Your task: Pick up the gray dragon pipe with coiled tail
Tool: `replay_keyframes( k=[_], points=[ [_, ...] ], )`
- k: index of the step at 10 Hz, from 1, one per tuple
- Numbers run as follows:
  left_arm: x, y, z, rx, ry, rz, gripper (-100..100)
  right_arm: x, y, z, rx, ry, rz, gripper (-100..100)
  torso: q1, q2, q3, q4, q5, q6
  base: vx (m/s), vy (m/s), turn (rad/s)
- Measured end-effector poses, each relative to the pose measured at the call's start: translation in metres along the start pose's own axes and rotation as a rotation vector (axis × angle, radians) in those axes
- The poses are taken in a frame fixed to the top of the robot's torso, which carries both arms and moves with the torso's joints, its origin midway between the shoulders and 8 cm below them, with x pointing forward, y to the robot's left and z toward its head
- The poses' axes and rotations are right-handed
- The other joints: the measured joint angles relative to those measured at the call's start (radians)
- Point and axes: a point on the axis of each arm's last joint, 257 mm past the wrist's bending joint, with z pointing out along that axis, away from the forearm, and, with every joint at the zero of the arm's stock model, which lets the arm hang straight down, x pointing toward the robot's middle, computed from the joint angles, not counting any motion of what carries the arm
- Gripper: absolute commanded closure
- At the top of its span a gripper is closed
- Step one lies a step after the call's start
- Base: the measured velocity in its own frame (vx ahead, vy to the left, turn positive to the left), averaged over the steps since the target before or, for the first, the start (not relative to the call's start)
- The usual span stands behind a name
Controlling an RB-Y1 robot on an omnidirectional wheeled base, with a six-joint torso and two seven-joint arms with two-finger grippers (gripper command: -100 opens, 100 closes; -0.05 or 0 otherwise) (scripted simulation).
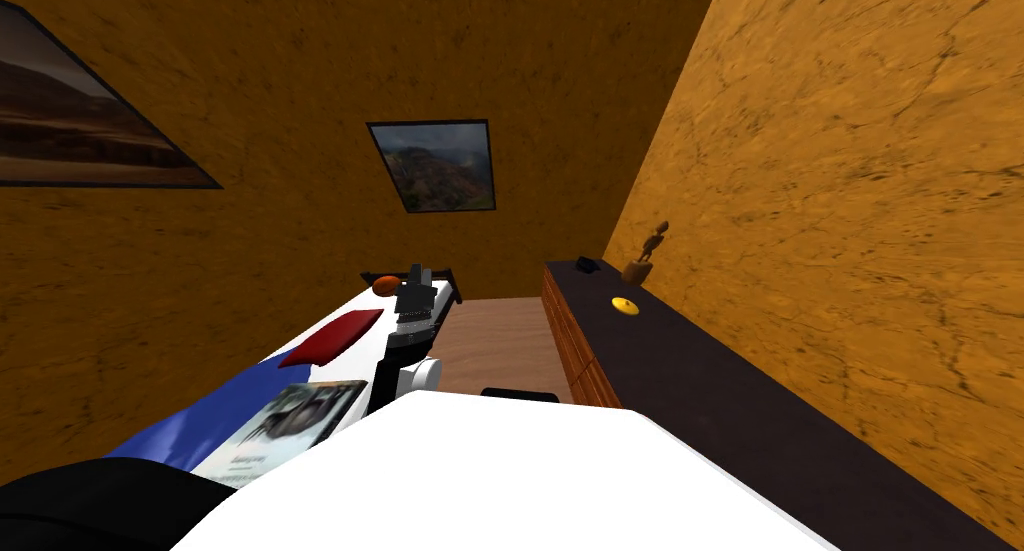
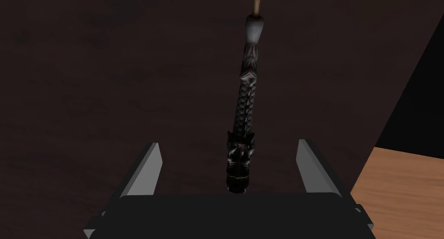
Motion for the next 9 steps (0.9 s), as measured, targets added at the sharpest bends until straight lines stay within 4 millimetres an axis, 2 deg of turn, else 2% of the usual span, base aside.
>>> replay_keyframes(
  k=[3, 4, 8, 9],
  points=[
    [0.000, 0.000, 0.000, 0.000, 0.000, 0.000, 0, 0.004, 0.016, 0.013, 0.000, -0.001, 0.013, -100, -0.002, 0.001, 0.001, 0.000, 0.000, 0.000, -0.011, -0.045, 0.037],
    [0.000, 0.000, 0.000, 0.000, 0.000, 0.000, 0, 0.004, 0.016, 0.013, 0.001, -0.001, 0.013, 100, 0.000, 0.001, 0.001, 0.000, 0.000, 0.000, 0.000, 0.000, 0.000],
    [0.000, 0.000, 0.000, 0.000, 0.000, 0.000, 0, 0.005, 0.016, 0.013, 0.000, 0.000, 0.014, 100, 0.001, 0.001, 0.001, 0.000, 0.000, 0.000, 0.000, 0.000, 0.000],
    [0.000, 0.000, 0.000, 0.000, 0.000, 0.000, 0, 0.005, 0.016, 0.013, 0.000, 0.000, 0.015, 0, 0.001, 0.001, 0.001, 0.000, 0.000, 0.000, 0.000, 0.000, 0.000]
  ],
)
